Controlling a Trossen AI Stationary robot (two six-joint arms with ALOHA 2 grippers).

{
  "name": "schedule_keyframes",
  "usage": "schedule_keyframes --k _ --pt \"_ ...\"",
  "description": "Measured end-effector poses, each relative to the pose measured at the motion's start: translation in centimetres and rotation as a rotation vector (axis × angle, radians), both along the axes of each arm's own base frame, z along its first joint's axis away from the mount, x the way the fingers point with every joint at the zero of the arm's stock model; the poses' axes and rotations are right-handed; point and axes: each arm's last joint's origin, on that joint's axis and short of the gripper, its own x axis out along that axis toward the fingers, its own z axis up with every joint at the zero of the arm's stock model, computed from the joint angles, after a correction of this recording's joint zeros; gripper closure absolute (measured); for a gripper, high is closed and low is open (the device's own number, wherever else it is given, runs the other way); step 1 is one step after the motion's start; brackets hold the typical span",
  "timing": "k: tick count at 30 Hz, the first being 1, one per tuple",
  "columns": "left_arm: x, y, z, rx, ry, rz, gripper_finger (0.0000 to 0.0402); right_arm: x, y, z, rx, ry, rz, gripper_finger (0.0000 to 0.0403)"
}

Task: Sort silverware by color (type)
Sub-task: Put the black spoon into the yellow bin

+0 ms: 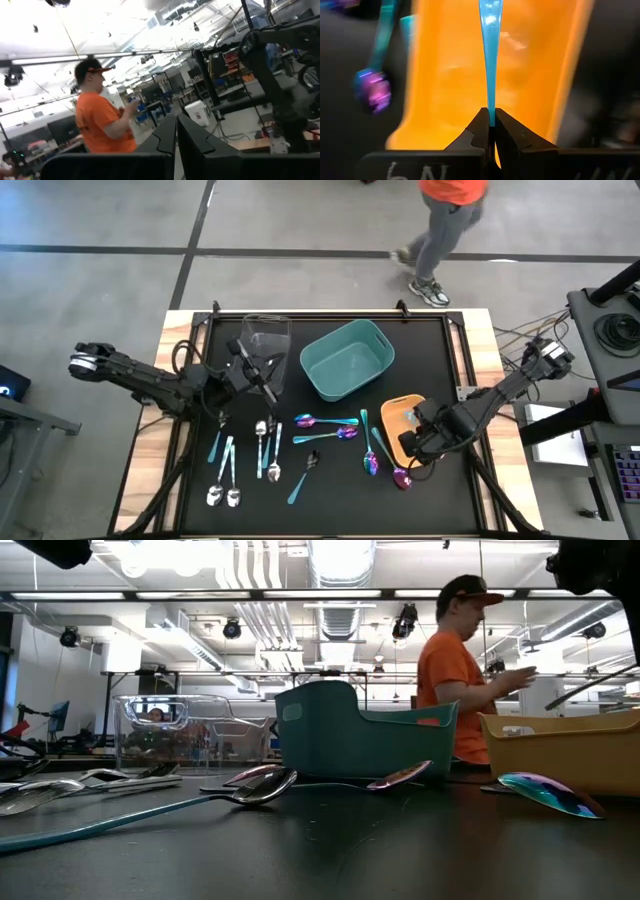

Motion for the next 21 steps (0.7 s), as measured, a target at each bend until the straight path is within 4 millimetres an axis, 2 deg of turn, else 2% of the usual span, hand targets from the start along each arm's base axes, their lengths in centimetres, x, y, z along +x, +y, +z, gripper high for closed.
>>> schedule_keyframes --k 4,11,21 --pt "0.0 0.0 0.4 0.002 -0.011 0.003 0.0401 0.5 -0.1 -0.4 -0.078 0.116 -0.032 0.0394" --pt "0.0 0.0 0.5 0.020 -0.002 0.011 0.0401 2.2 0.2 -1.4 -0.102 0.161 -0.022 0.0394" --pt "0.1 0.0 0.4 0.013 0.002 0.007 0.0401 3.3 0.4 -3.4 -0.166 0.232 -0.018 0.0394"
